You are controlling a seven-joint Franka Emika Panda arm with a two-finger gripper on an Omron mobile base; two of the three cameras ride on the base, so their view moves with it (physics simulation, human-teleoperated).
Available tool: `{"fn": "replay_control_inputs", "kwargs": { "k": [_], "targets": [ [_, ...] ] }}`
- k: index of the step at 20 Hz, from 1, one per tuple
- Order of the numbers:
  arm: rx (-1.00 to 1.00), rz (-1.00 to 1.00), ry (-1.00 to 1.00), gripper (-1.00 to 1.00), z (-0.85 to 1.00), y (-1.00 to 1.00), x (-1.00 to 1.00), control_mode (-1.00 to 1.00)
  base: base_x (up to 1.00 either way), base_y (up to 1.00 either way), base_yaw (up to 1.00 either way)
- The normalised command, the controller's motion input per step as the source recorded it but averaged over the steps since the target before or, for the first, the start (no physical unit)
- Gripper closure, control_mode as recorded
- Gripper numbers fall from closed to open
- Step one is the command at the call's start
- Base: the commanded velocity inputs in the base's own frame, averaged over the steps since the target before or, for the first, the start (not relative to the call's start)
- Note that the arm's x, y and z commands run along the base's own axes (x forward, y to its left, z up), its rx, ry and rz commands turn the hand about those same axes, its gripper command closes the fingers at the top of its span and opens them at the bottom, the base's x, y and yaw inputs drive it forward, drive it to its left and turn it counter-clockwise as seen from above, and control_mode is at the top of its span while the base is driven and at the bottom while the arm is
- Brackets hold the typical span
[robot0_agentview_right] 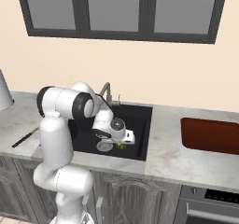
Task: Pick up all produce items and place them in the sink. Turn on the sink faucet to wash them. Then turn the sink off and put them in the tray.
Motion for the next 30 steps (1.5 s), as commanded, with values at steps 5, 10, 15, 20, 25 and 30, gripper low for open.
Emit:
{"fn": "replay_control_inputs", "kwargs": {
  "k": [5, 10, 15, 20, 25, 30],
  "targets": [
    [0.00, 0.00, 0.00, -1.00, 0.00, 0.00, 0.03, -1.00, 0.00, 0.00, 0.00],
    [0.00, 0.00, 0.00, -1.00, -0.01, 0.00, 0.00, -1.00, 0.00, 0.00, 0.00],
    [0.00, 0.00, 0.00, -1.00, -0.05, 0.00, 0.02, -1.00, 0.00, 0.00, 0.00],
    [0.00, 0.00, 0.00, -1.00, -0.08, 0.00, 0.09, -1.00, 0.00, 0.00, 0.00],
    [0.00, 0.00, 0.00, -1.00, -0.07, 0.00, 0.06, -1.00, 0.00, 0.00, 0.00],
    [0.00, 0.00, 0.00, -1.00, -0.11, 0.00, 0.08, -1.00, 0.00, 0.00, 0.00]
  ]
}}
